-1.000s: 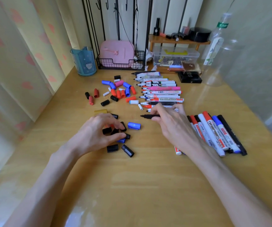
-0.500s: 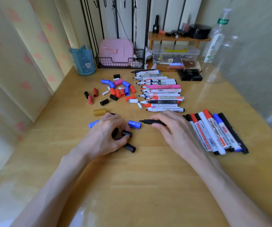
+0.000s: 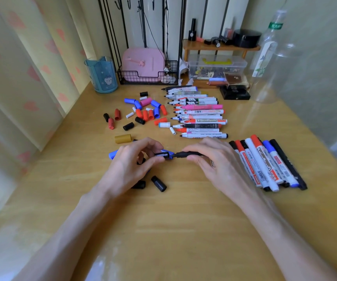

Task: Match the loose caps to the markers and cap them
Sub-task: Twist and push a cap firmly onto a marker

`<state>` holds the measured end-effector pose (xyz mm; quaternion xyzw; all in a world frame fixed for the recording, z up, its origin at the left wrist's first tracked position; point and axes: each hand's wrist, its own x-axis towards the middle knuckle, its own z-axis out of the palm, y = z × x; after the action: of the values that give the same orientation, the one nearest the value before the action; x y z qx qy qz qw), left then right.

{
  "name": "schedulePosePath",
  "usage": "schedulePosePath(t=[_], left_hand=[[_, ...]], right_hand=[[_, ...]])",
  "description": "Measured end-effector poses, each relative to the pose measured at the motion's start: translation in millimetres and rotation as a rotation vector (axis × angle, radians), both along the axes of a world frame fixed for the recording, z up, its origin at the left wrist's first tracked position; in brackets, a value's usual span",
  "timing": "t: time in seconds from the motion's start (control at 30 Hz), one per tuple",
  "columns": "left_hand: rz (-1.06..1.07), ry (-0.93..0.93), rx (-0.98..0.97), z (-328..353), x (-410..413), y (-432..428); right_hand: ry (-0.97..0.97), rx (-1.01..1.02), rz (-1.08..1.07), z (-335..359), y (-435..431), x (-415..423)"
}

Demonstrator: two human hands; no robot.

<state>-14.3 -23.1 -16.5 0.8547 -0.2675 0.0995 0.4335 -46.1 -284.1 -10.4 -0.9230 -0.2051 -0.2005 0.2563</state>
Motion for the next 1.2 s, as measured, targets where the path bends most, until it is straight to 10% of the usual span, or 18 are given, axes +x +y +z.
schedulePosePath(t=[0.93,1.2], left_hand=[[0.008,-0.091,-0.03,3.5,-12.8,-15.5],[-0.029,-0.106,0.216,4.2,-6.4,-4.4]], right_hand=[[-0.19,0.035,-0.016,-0.4,21.3,-10.1],[-0.032,0.0,-0.015,-6.3,5.1,0.4]])
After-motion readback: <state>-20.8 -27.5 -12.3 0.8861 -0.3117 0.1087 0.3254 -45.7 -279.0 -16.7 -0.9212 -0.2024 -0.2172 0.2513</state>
